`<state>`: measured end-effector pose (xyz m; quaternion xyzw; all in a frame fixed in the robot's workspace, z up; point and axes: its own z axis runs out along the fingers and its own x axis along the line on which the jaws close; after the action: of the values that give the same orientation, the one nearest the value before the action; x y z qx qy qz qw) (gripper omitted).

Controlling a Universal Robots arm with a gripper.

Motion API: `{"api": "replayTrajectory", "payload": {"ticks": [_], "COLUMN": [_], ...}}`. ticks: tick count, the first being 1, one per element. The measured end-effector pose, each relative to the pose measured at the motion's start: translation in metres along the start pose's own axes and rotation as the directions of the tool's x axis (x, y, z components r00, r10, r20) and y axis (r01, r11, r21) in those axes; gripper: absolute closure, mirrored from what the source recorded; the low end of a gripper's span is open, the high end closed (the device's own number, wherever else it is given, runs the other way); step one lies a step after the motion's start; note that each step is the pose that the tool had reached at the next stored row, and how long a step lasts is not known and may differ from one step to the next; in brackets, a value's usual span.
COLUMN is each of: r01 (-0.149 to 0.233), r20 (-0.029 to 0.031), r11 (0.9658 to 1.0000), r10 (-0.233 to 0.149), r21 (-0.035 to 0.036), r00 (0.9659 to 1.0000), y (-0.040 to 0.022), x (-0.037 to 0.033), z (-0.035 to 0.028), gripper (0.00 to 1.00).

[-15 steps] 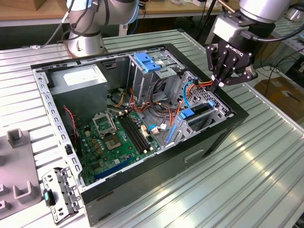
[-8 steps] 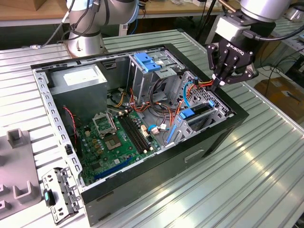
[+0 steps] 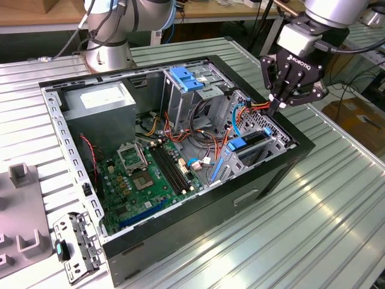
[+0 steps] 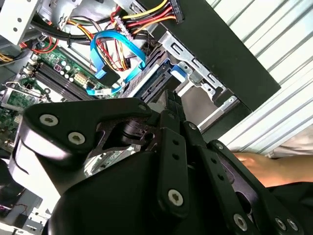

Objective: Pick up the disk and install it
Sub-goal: 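Insert the first disk wire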

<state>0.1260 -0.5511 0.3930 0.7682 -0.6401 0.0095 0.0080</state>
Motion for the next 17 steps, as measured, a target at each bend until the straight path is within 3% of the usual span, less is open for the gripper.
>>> {"api": "replayTrajectory", "payload": {"ticks": [9, 17], "r01": [0.004, 0.027], "r20": [0.0001, 0.0002], "r11": [1.0000, 0.9996], "r10": [-0.004, -0.027], "r21": [-0.0032, -0.0026], "r00": [1.0000, 0.9996], "y": [-0.0165, -0.0274], "x": [-0.0062, -0.0117], "z": [0.0000, 0.0002], "gripper": [0.89, 0.89]}}
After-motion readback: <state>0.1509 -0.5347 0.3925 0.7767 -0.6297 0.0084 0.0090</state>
